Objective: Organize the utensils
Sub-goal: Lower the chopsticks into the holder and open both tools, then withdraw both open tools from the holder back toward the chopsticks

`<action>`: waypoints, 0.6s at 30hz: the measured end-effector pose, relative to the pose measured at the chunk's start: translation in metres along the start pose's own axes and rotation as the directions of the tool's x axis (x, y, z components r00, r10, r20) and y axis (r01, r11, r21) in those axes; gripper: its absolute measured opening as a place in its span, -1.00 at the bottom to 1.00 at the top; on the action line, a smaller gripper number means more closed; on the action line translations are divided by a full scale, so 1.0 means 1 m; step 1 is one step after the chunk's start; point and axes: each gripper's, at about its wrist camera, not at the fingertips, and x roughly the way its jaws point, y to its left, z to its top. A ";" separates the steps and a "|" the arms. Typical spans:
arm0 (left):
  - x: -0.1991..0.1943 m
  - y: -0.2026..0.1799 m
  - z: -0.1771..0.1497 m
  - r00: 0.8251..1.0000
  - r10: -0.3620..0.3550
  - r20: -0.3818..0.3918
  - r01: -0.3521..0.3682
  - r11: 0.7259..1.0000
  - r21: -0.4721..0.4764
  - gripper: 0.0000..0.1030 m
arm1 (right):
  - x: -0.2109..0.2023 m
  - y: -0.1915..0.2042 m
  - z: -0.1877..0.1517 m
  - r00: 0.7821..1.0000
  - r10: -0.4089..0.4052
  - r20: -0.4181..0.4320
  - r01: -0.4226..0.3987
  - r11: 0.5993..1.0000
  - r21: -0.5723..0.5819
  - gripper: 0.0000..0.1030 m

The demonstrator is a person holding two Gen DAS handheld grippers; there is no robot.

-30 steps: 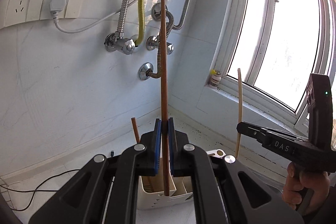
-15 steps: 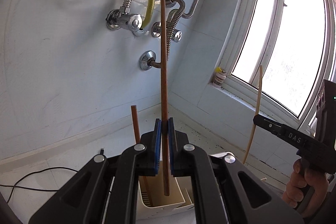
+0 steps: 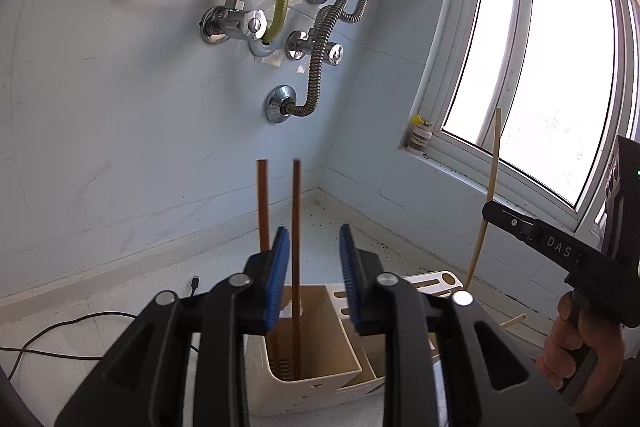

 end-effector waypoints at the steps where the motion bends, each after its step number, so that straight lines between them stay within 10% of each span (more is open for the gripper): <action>1: -0.003 0.001 0.000 1.000 0.005 0.017 -0.005 1.000 -0.003 -0.06 | 0.001 -0.001 -0.001 1.000 -0.003 -0.003 0.003 1.000 0.000 -0.88; 15: -0.014 0.000 -0.002 0.998 0.024 0.058 -0.025 0.999 0.025 0.24 | 0.002 -0.002 -0.020 1.000 0.026 -0.014 -0.026 0.999 -0.024 -0.86; 18: -0.016 -0.001 -0.001 0.998 0.023 0.062 -0.025 0.999 0.033 0.25 | -0.004 -0.004 -0.022 1.000 0.020 0.021 -0.020 1.000 -0.010 -0.03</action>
